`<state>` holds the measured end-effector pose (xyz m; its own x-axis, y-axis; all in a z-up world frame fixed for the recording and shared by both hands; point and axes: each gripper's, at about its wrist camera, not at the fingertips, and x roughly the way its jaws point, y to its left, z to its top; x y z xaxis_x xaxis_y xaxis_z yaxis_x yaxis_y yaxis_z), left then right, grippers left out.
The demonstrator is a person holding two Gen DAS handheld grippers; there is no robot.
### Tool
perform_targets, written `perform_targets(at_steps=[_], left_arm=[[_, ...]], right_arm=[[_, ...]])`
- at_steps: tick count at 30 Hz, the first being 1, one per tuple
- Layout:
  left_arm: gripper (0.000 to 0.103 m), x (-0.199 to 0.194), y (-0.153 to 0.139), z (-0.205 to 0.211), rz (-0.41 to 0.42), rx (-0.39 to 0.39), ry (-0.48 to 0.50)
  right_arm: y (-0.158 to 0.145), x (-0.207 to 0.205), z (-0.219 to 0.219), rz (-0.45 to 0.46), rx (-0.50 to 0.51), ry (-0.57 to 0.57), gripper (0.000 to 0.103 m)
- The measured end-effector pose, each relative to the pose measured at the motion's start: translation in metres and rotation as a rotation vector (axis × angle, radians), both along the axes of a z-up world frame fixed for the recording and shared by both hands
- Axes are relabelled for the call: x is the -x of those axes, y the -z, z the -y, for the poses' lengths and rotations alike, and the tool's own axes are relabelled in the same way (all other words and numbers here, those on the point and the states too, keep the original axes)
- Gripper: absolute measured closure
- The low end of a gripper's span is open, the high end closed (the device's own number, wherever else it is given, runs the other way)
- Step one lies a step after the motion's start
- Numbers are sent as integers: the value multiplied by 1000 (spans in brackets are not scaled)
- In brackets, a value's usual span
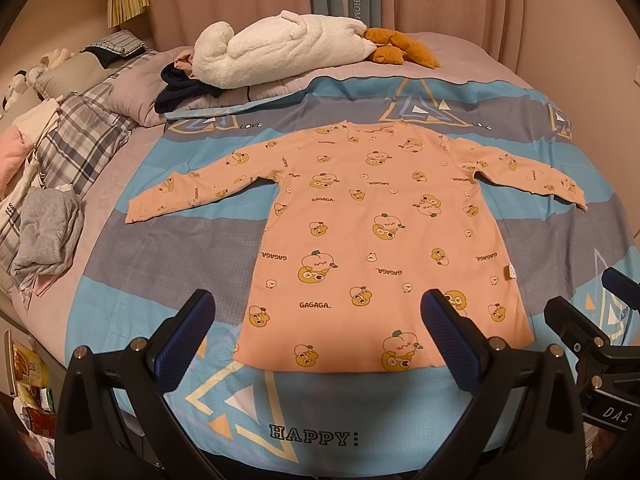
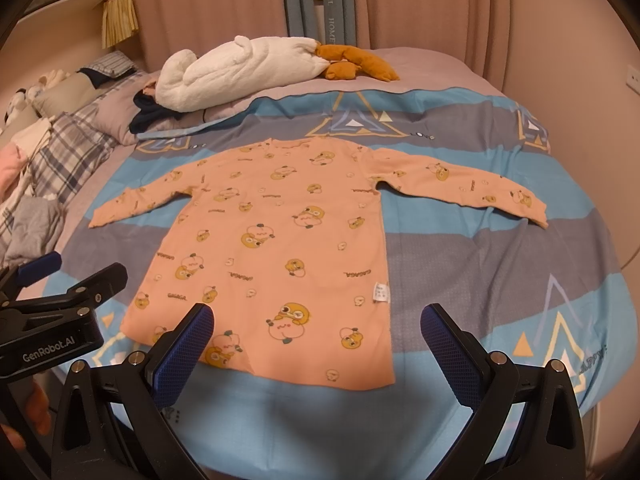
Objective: Fold small clothes
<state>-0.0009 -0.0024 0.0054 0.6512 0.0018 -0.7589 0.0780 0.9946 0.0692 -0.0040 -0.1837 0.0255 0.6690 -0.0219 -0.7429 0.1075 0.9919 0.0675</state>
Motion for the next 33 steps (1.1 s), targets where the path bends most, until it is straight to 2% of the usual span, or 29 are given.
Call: perform_targets(at_steps=[33], left_arm=[[0, 2, 2, 1, -2, -3, 3]], right_arm=[[2, 2, -4, -3, -5, -1, 1]])
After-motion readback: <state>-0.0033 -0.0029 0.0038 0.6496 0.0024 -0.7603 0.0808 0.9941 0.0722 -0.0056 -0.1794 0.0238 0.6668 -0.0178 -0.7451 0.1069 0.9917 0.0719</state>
